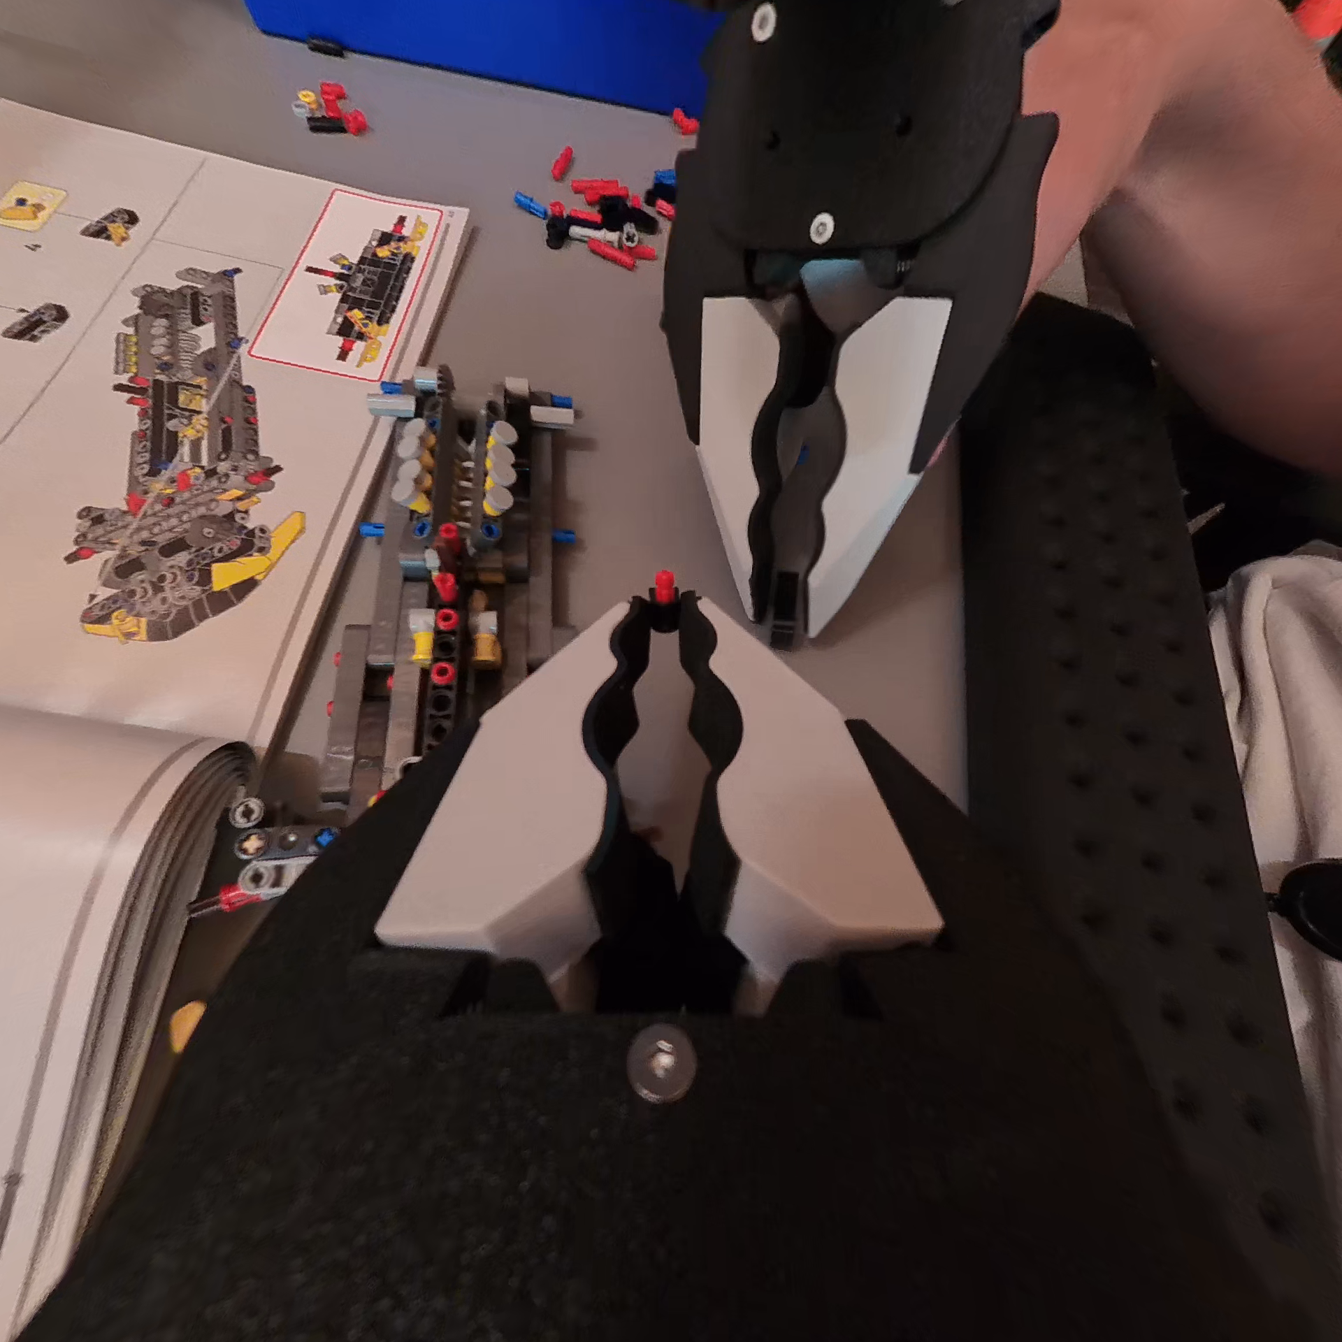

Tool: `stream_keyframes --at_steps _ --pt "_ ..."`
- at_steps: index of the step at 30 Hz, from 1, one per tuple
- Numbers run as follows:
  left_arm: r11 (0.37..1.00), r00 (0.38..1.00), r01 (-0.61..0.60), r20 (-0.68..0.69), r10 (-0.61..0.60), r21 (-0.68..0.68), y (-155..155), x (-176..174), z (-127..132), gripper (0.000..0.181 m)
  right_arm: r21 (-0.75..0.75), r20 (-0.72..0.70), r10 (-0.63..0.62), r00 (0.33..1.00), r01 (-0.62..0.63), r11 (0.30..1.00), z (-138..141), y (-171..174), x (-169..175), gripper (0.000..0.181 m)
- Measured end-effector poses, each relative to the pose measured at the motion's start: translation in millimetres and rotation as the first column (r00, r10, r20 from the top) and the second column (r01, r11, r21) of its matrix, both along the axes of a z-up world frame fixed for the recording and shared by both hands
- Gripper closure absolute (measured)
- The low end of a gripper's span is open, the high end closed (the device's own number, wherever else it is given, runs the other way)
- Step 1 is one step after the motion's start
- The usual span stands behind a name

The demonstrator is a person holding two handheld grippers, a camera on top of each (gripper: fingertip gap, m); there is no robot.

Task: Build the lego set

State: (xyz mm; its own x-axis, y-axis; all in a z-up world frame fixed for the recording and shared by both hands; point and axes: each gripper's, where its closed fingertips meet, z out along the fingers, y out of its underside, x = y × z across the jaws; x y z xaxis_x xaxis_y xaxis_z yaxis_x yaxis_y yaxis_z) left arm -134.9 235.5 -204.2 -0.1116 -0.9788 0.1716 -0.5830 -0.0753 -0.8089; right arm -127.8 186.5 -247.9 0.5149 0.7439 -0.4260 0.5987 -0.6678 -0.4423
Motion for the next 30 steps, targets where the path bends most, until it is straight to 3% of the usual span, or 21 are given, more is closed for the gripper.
stream_keyframes --at_steps 3,5,8,14,23,27,30 --pt "1.000 1.000 -0.017 0.011 0.017 0.000 5.0 -1.3 3.2 0.175 0.015 0.034 0.046 0.998 -0.047 0.999 1.6 3.7 10.0 0.156" --pt "1.000 0.999 -0.027 0.019 0.028 -0.008 7.6 -1.8 5.8 0.175 0.079 0.096 0.002 0.995 -0.009 0.997 2.7 15.9 24.9 0.145" --pt "0.999 0.999 -0.038 0.024 0.038 -0.003 10.4 -2.9 7.8 0.175 0.149 0.105 -0.084 0.991 0.068 0.986 15.5 16.3 35.4 0.147" --pt "0.999 0.998 -0.047 0.033 0.047 0.004 12.4 -3.1 10.7 0.175 0.431 0.132 -0.126 0.983 0.057 0.900 22.3 -4.9 16.0 0.156" --pt "0.999 1.000 0.008 -0.005 -0.008 0.039 0.9 -4.2 3.2 0.175 0.357 0.216 -0.034 0.976 -0.047 0.933 1.2 6.7 3.9 0.157" --pt "0.999 1.000 0.004 -0.010 -0.004 0.040 2.3 -4.6 1.8 0.175 0.321 0.243 0.000 0.970 -0.080 0.944 -4.8 6.3 5.6 0.174" --pt "0.999 1.000 -0.016 -0.002 0.016 0.038 6.4 -4.2 3.1 0.175 0.370 0.161 -0.062 0.985 -0.002 0.929 10.6 18.9 2.8 0.175"
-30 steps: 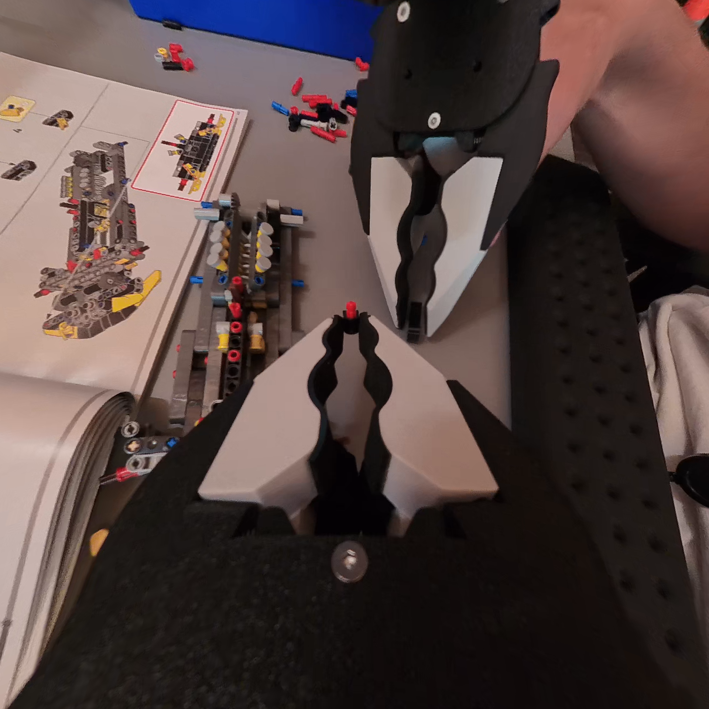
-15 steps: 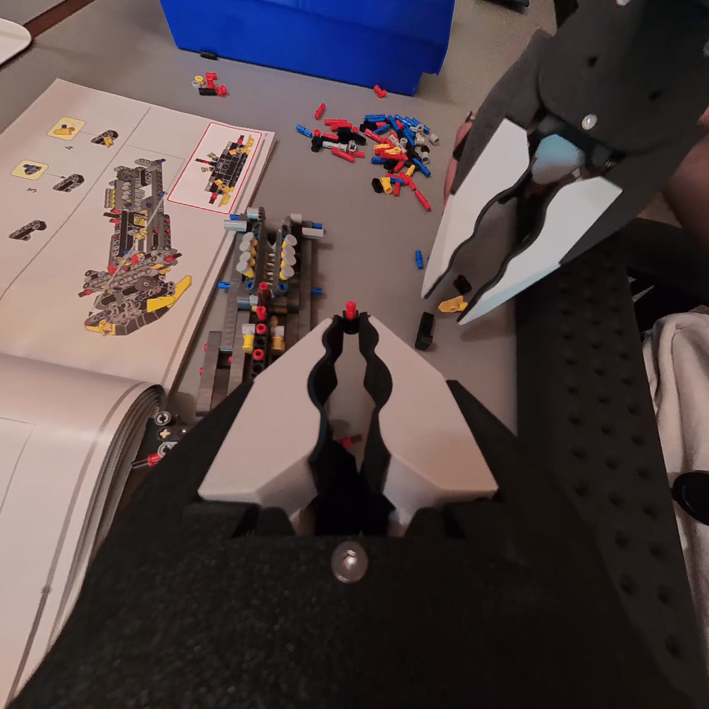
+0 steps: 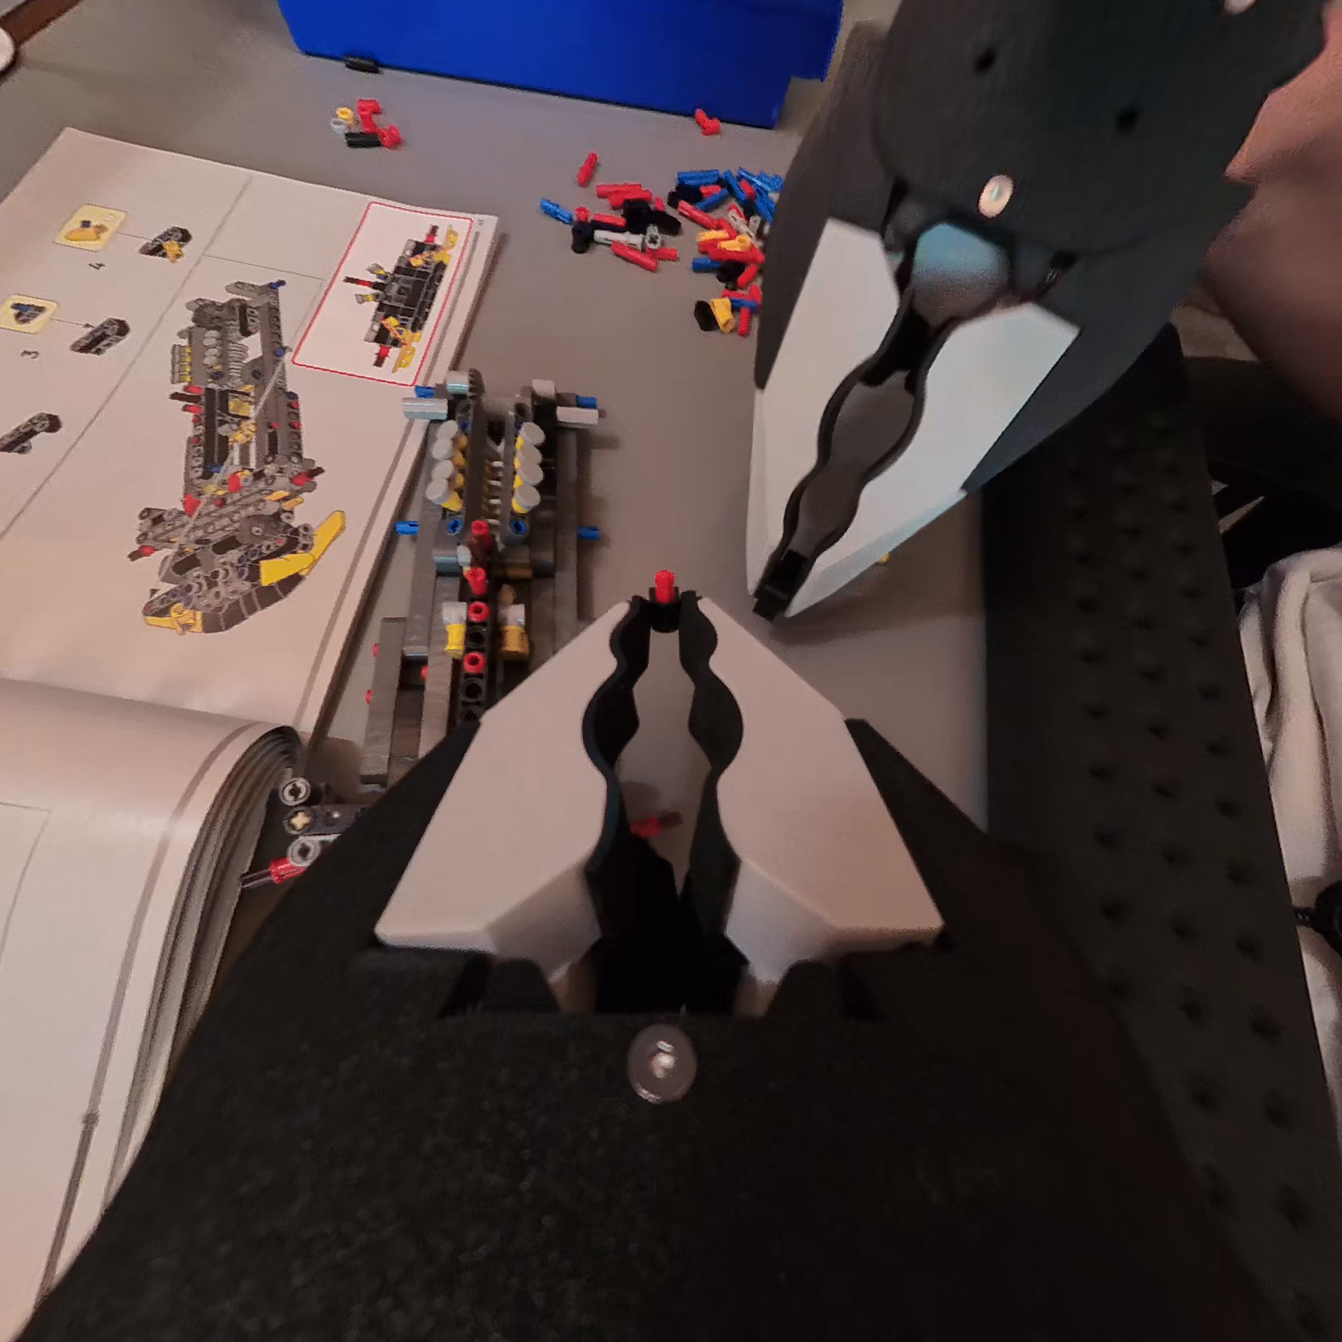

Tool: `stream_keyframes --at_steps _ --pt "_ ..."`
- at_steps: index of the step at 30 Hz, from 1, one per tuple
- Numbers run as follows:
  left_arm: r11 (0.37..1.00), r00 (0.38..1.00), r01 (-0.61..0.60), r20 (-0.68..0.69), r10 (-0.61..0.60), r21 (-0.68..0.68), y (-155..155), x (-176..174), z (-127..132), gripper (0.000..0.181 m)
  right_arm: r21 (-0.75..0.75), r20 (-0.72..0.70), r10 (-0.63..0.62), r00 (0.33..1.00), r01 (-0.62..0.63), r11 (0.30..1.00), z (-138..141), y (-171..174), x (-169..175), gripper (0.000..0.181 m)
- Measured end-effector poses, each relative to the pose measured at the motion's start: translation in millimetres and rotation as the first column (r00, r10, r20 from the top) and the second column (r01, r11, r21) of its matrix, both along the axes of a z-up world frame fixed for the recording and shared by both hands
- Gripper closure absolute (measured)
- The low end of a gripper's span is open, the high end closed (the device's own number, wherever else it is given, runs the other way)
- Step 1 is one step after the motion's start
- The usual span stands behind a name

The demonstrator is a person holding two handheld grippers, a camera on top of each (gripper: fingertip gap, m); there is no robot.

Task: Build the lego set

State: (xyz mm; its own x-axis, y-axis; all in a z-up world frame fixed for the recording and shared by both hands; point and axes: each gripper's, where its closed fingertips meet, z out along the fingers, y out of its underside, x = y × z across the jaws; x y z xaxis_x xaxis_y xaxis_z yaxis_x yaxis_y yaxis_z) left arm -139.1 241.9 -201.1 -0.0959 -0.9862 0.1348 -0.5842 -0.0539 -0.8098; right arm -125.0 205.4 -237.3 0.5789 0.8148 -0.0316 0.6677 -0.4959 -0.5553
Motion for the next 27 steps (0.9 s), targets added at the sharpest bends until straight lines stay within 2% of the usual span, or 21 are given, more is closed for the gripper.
stream_keyframes --at_steps 2,3,5,6,7,10,12,15,23,27 --pt "0.999 0.999 -0.023 0.026 0.024 -0.025 2.7 1.9 5.1 0.175 0.070 -0.265 -0.101 0.959 0.124 0.990 39.4 21.3 -9.3 0.175" --pt "0.999 0.998 -0.033 0.051 0.035 -0.044 3.3 3.7 9.6 0.175 0.069 -0.434 -0.170 0.885 0.221 0.973 63.8 33.9 -9.6 0.175" --pt "0.997 0.993 -0.036 0.112 0.044 -0.075 2.1 7.5 20.4 0.175 -0.033 -0.740 -0.260 0.620 0.353 0.935 107.0 50.4 -5.1 0.175" --pt "0.996 0.989 -0.030 0.140 0.041 -0.080 0.4 8.8 25.1 0.175 -0.101 -0.827 -0.278 0.489 0.358 0.928 118.4 53.4 -3.8 0.175" --pt "0.997 0.987 -0.024 0.157 0.035 -0.075 -1.3 9.8 27.8 0.175 -0.160 -0.866 -0.296 0.403 0.337 0.928 121.5 54.6 -4.8 0.175" --pt "0.999 0.987 0.024 0.162 -0.017 -0.039 -10.7 9.9 27.8 0.175 -0.248 -0.902 -0.341 0.264 0.329 0.911 117.2 60.5 -8.0 0.175" --pt "0.999 0.984 0.046 0.174 -0.042 -0.019 -16.1 10.7 29.3 0.175 -0.274 -0.908 -0.350 0.229 0.309 0.911 113.3 60.7 -13.6 0.176" --pt "0.999 0.982 0.038 0.189 -0.030 -0.038 -15.5 11.3 33.6 0.175 -0.272 -0.897 -0.358 0.258 0.316 0.909 104.4 59.5 -19.6 0.175" --pt "0.996 0.974 -0.052 0.217 0.067 -0.073 6.0 9.1 41.8 0.175 -0.283 -0.902 -0.368 0.226 0.335 0.899 103.1 57.3 -10.4 0.175" --pt "0.997 0.975 -0.076 0.210 0.073 0.007 8.7 10.3 38.7 0.175 -0.274 -0.896 -0.367 0.251 0.340 0.900 98.8 54.3 -10.0 0.175"
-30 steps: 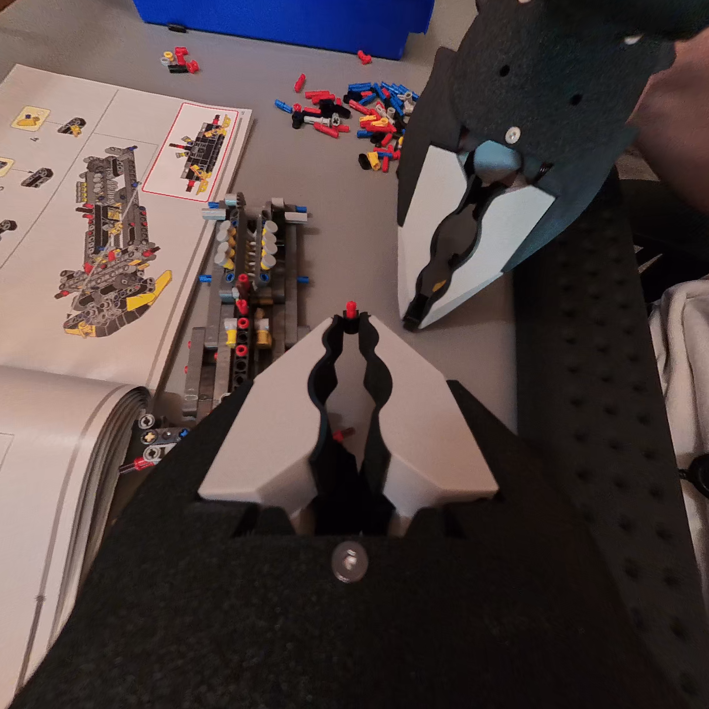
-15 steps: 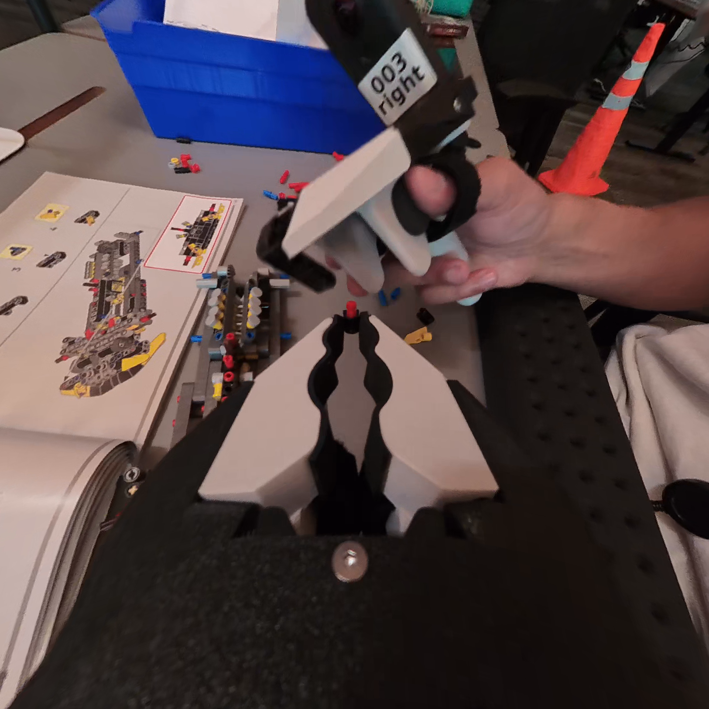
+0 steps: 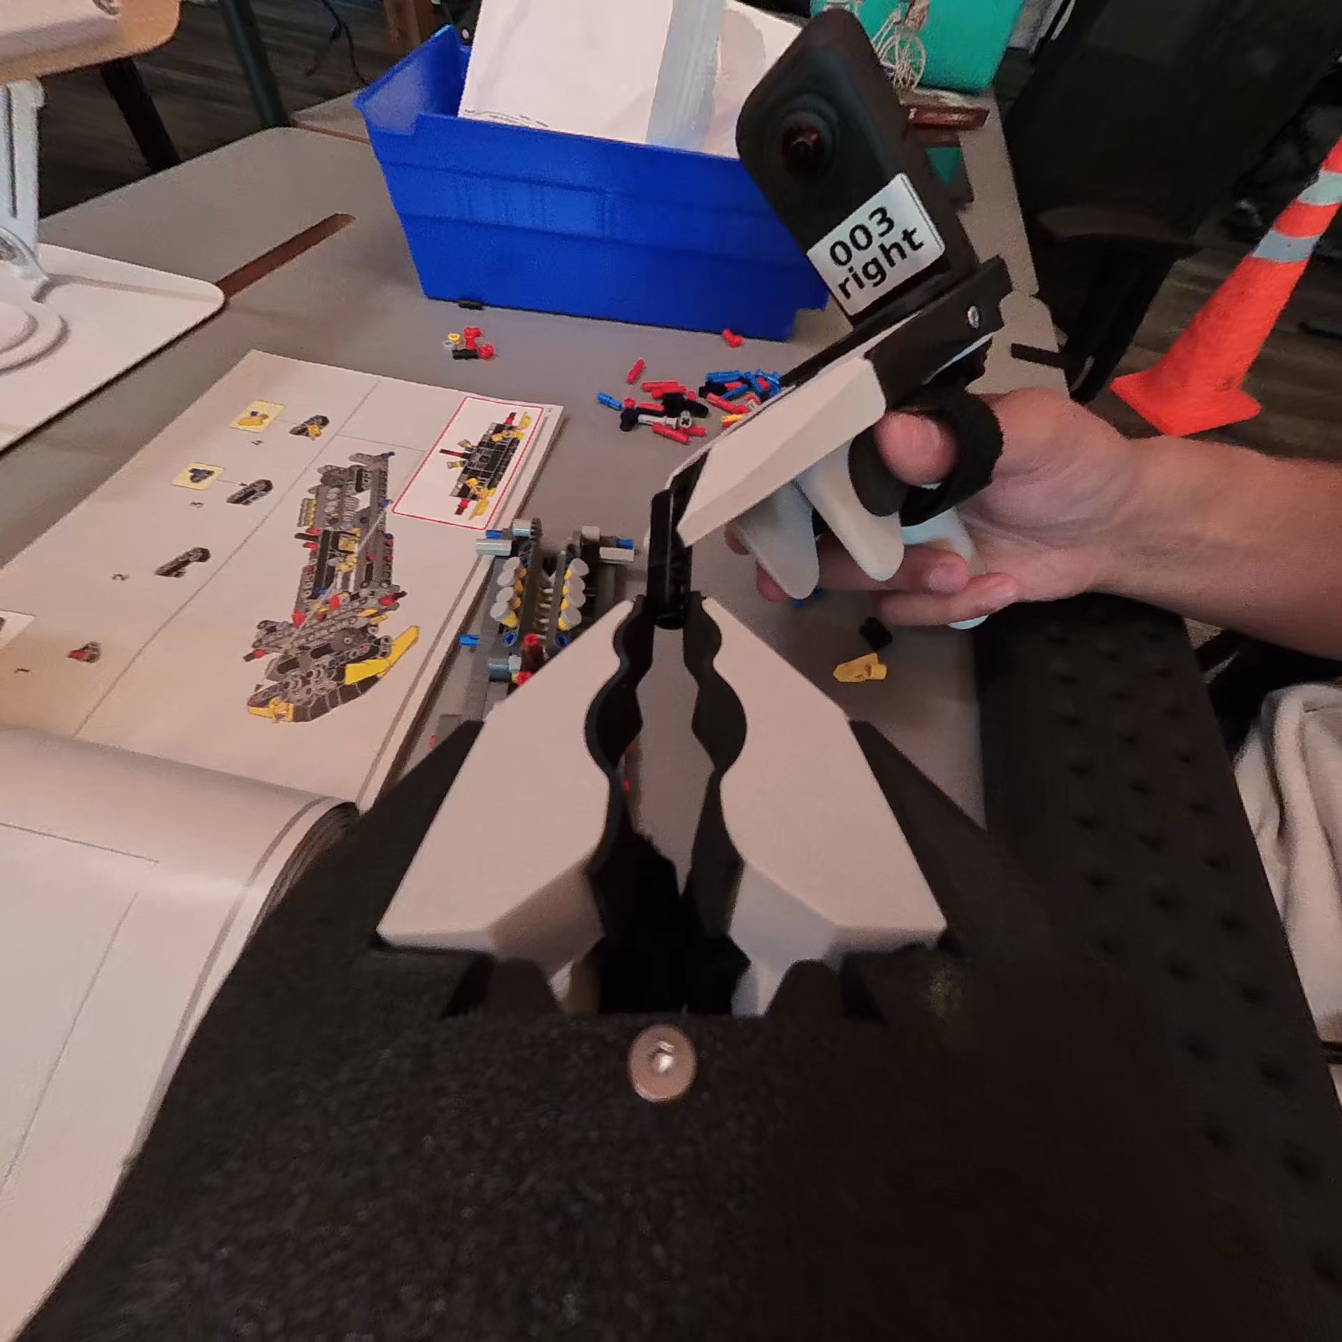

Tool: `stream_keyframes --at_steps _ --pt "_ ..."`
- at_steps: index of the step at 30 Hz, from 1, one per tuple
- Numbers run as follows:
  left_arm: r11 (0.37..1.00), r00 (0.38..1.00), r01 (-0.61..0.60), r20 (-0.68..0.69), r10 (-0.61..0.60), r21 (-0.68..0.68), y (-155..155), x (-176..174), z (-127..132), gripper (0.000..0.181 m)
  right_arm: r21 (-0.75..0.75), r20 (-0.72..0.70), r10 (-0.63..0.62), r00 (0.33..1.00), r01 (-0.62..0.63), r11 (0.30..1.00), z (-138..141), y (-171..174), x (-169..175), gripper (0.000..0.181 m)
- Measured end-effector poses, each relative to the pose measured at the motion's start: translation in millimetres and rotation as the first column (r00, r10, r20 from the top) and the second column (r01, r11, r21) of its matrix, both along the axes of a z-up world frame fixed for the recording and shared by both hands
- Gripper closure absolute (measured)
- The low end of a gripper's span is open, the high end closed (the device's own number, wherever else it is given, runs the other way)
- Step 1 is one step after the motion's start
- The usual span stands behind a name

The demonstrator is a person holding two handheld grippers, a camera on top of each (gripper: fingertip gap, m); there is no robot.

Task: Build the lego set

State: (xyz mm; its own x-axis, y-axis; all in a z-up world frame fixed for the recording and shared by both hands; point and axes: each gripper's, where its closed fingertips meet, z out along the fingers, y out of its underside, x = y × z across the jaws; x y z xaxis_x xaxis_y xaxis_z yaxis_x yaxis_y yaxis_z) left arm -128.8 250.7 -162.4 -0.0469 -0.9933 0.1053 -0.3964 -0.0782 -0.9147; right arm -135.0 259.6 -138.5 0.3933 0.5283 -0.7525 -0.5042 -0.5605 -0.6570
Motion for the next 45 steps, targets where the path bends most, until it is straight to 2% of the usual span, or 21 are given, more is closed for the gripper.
stream_keyframes --at_steps 5,9,12,15,19,22,29,31,33,37,40,42,44,45 --pt "1.000 1.000 -0.002 -0.013 0.002 0.001 0.3 0.9 -4.1 0.175 0.003 0.088 0.010 0.996 -0.010 1.000 -7.1 -5.5 3.2 0.175" --pt "0.999 0.999 -0.044 0.003 0.044 -0.002 12.1 -3.1 1.3 0.175 -0.002 0.176 0.007 0.984 -0.007 1.000 -19.8 -12.8 8.8 0.175" --pt "0.996 0.997 -0.078 0.001 0.078 0.038 20.2 -5.9 2.7 0.175 -0.186 0.220 0.075 0.973 -0.033 0.982 -43.9 -22.5 14.9 0.175" --pt "0.994 0.995 -0.092 -0.030 0.094 0.064 23.5 -5.9 -4.4 0.175 -0.398 0.322 0.243 0.915 -0.102 0.912 -76.8 -45.4 10.7 0.175" --pt "0.995 0.996 -0.073 -0.045 0.076 0.063 18.2 -3.6 -9.0 0.175 -0.500 0.458 0.352 0.816 -0.091 0.861 -97.2 -62.9 10.0 0.175" --pt "0.996 0.996 -0.064 -0.052 0.067 0.069 16.4 -3.6 -9.9 0.175 -0.515 0.529 0.368 0.765 -0.055 0.856 -105.1 -64.8 14.9 0.174" --pt "0.995 0.996 -0.067 -0.047 0.070 0.067 17.6 -4.9 -7.8 0.175 -0.508 0.552 0.387 0.738 -0.070 0.858 -106.7 -67.1 16.7 0.163" --pt "0.996 0.997 -0.064 -0.049 0.067 0.070 16.8 -4.5 -8.3 0.175 -0.481 0.590 0.383 0.711 -0.072 0.874 -106.4 -67.3 19.0 0.159" --pt "0.996 0.997 -0.060 -0.054 0.064 0.072 15.9 -4.1 -9.7 0.175 -0.432 0.662 0.371 0.651 -0.073 0.899 -107.1 -66.8 23.5 0.157" --pt "0.996 0.997 -0.051 -0.060 0.056 0.075 13.4 -3.1 -11.4 0.175 -0.301 0.832 0.307 0.462 -0.087 0.949 -107.7 -60.0 38.7 0.154" --pt "0.995 0.997 -0.049 -0.063 0.054 0.084 12.7 -2.9 -11.9 0.175 -0.252 0.878 0.320 0.356 -0.225 0.941 -103.2 -66.1 28.9 0.152" --pt "0.995 0.996 -0.052 -0.062 0.057 0.087 13.4 -3.1 -11.6 0.175 -0.227 0.920 0.303 0.251 -0.289 0.930 -103.3 -69.4 27.4 0.157" --pt "0.995 0.996 -0.055 -0.060 0.061 0.088 14.5 -3.5 -10.8 0.175 -0.198 0.952 0.259 0.163 -0.318 0.927 -104.2 -69.0 29.3 0.161" --pt "0.994 0.996 -0.057 -0.058 0.063 0.089 15.0 -3.8 -10.0 0.175 -0.193 0.957 0.252 0.143 -0.334 0.923 -105.0 -69.5 28.7 0.162"
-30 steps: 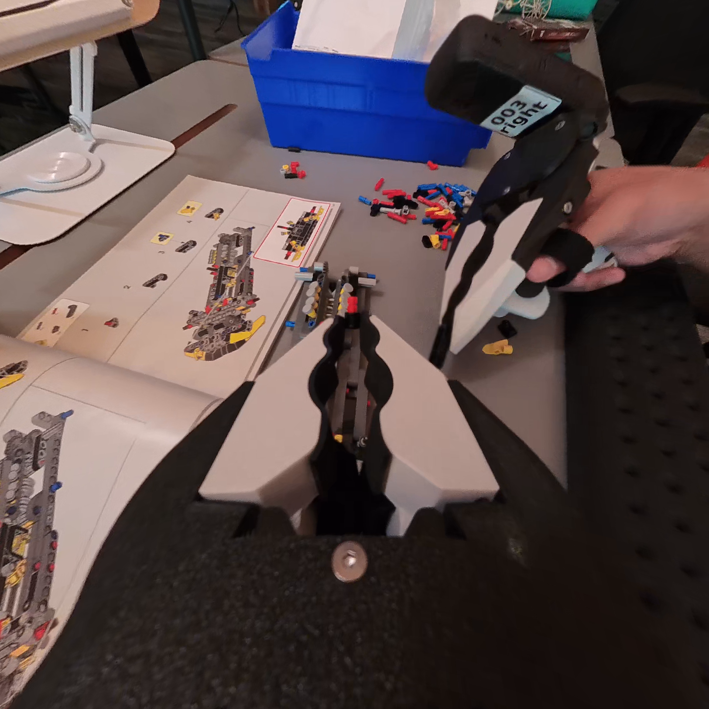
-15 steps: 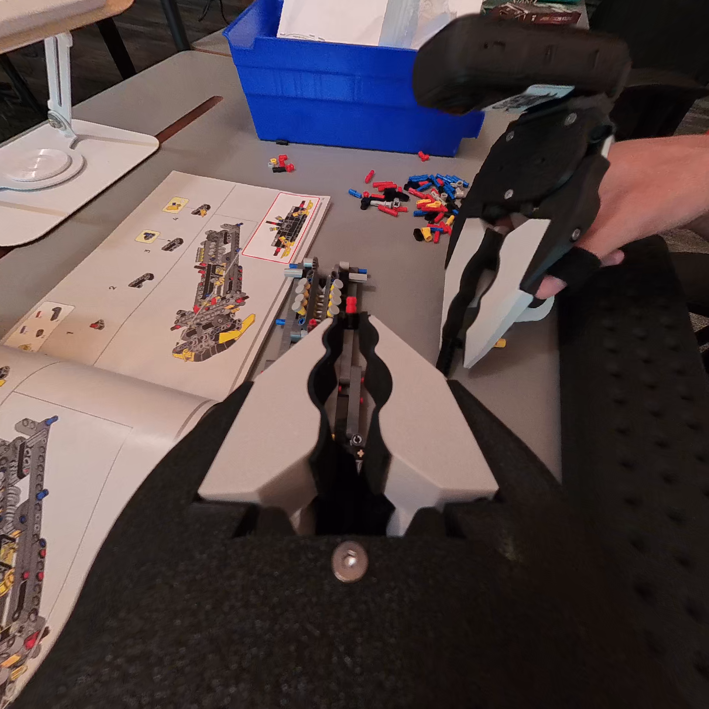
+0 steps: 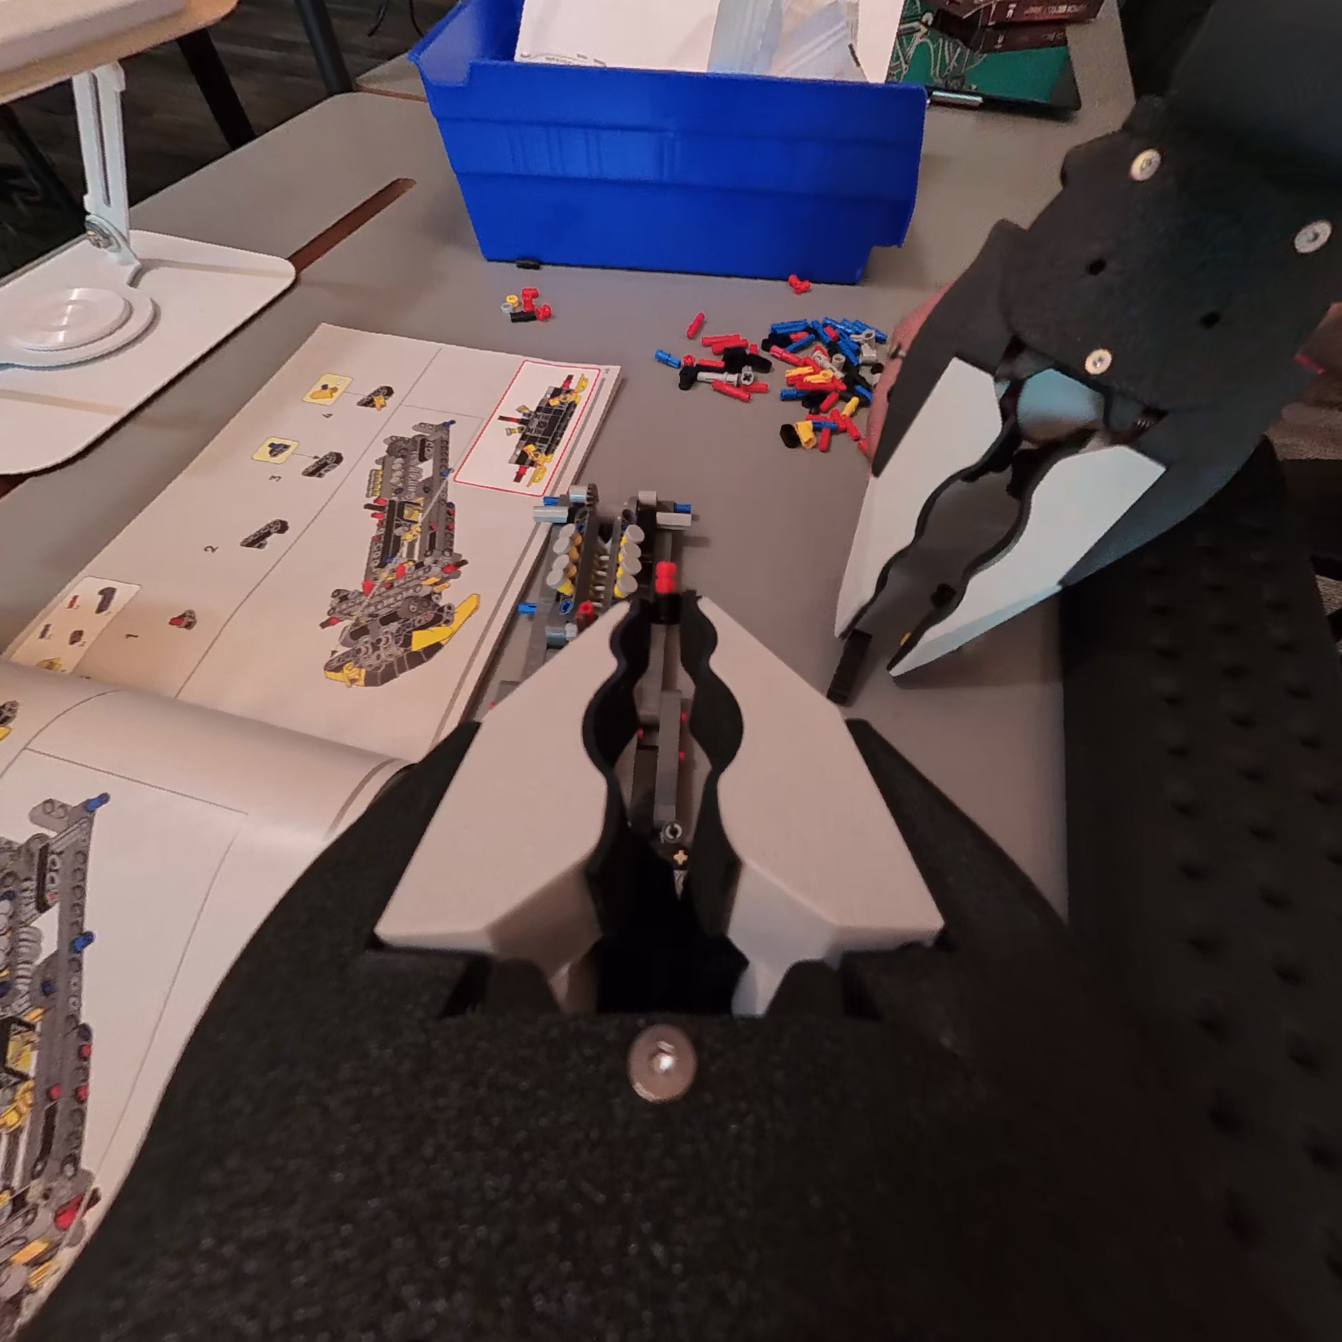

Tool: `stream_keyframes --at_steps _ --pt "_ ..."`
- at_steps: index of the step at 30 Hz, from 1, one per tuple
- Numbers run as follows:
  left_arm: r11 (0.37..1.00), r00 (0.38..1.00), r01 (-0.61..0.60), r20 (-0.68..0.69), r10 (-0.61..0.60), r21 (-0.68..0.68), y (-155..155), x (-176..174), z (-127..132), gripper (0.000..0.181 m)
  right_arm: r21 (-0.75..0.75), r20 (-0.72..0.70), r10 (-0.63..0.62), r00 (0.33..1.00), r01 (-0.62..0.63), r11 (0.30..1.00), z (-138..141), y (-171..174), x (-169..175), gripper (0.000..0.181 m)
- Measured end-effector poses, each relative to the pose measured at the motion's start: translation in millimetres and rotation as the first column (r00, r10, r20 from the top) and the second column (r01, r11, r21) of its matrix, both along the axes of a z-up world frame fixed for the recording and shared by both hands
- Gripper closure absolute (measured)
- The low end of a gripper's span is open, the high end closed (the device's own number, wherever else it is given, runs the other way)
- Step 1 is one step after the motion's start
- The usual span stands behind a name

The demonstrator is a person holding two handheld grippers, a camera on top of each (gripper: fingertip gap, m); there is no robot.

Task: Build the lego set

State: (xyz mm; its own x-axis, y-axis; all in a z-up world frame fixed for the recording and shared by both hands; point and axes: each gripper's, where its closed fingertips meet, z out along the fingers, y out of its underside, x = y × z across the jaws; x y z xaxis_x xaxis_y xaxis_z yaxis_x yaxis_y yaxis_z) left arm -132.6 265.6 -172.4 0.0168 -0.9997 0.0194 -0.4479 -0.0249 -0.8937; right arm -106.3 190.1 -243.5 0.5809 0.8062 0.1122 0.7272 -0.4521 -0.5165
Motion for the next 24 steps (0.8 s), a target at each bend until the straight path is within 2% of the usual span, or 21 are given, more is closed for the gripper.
stream_keyframes --at_steps 5,7,9,10,11,12,14,19,24 --pt "1.000 1.000 0.004 0.001 -0.004 0.002 -1.1 0.0 0.9 0.175 -0.030 0.000 -0.006 1.000 0.006 1.000 -4.7 4.7 1.3 0.172" --pt "1.000 1.000 0.010 0.003 -0.010 -0.002 -2.8 0.3 1.5 0.175 -0.069 -0.073 -0.041 0.997 0.036 0.997 -3.4 7.3 -0.8 0.174" --pt "1.000 1.000 0.014 0.003 -0.014 -0.004 -3.7 0.3 1.6 0.175 -0.281 -0.277 -0.156 0.948 0.075 0.957 1.9 0.7 -11.4 0.174" --pt "1.000 1.000 0.016 0.003 -0.016 -0.006 -3.8 0.2 1.6 0.175 -0.447 -0.386 -0.256 0.887 0.063 0.892 8.3 -5.8 -18.1 0.175" --pt "1.000 1.000 0.017 0.001 -0.017 -0.008 -4.0 -0.1 1.4 0.175 -0.551 -0.432 -0.341 0.835 0.055 0.833 12.8 -8.1 -19.1 0.175" --pt "1.000 1.000 0.020 -0.001 -0.020 -0.011 -4.3 -0.4 1.3 0.175 -0.579 -0.408 -0.379 0.830 0.085 0.811 9.2 -7.5 -12.2 0.175" --pt "1.000 1.000 0.023 -0.001 -0.023 -0.011 -4.9 -0.7 1.8 0.175 -0.558 -0.279 -0.361 0.890 0.156 0.815 -5.5 -10.0 5.4 0.174" --pt "0.999 0.999 0.032 -0.010 -0.032 -0.011 -6.8 -0.1 -0.8 0.175 -0.504 -0.205 -0.292 0.934 0.155 0.850 -6.4 -13.1 8.3 0.174" --pt "0.999 0.999 0.036 -0.014 -0.036 -0.012 -7.5 0.2 -2.2 0.175 -0.364 -0.155 -0.217 0.964 0.148 0.920 -4.2 -4.7 13.7 0.160"
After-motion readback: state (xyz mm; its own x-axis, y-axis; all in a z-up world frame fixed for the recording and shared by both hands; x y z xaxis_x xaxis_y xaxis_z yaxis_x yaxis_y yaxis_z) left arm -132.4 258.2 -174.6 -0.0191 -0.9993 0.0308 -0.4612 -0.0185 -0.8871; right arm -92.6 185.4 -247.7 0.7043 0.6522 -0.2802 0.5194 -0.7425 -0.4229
